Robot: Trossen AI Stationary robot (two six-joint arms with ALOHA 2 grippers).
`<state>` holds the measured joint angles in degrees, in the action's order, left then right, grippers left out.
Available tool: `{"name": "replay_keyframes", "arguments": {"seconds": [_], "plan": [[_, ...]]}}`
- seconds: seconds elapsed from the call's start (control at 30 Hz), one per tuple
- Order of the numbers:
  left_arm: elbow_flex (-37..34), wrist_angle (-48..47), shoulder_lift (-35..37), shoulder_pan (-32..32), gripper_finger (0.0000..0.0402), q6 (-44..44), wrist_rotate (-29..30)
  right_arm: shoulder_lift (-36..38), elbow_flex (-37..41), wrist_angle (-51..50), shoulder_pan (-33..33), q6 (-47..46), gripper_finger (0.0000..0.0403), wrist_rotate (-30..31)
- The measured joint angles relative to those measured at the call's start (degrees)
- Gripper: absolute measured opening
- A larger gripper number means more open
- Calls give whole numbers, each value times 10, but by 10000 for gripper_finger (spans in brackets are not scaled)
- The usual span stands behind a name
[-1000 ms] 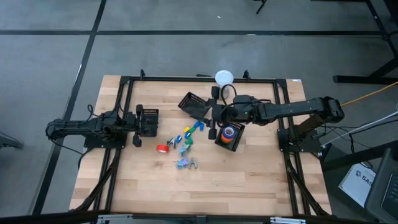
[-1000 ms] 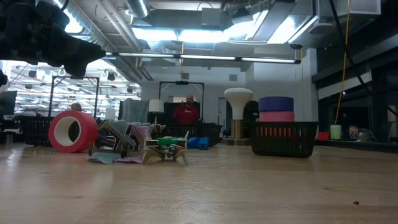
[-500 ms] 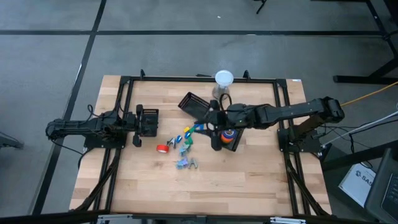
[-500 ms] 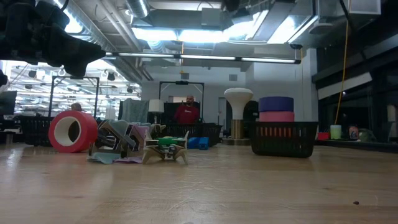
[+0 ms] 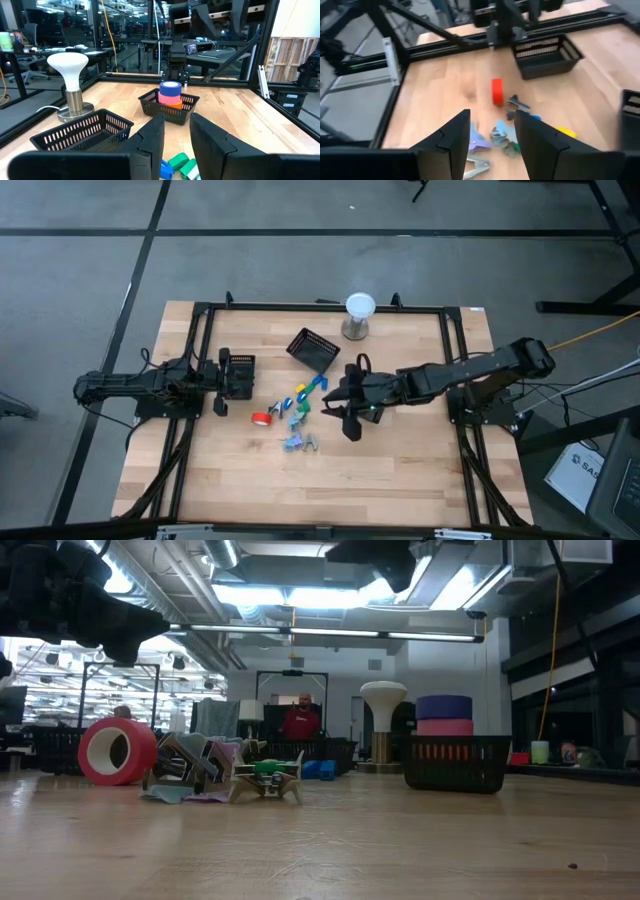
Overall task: Pick and place Stapler, Stapler remover, tape
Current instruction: Put the red tape into the right black bin
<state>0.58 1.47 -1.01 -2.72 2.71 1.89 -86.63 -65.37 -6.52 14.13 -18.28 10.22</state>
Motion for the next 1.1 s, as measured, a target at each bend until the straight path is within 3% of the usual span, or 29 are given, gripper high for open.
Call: {"name": "replay_keyframes", "arguments": {"seconds": [0.27,0.53,1.1], "plan": [[0,6,0,0,88,-3,0,0,2,-1,1,-28,158,23],[0,19,0,0,88,151,1,-34,2,32,1,3,158,23],[0,-1,-12,9,88,218,-31,-81,2,37,1,7,158,22]]}}
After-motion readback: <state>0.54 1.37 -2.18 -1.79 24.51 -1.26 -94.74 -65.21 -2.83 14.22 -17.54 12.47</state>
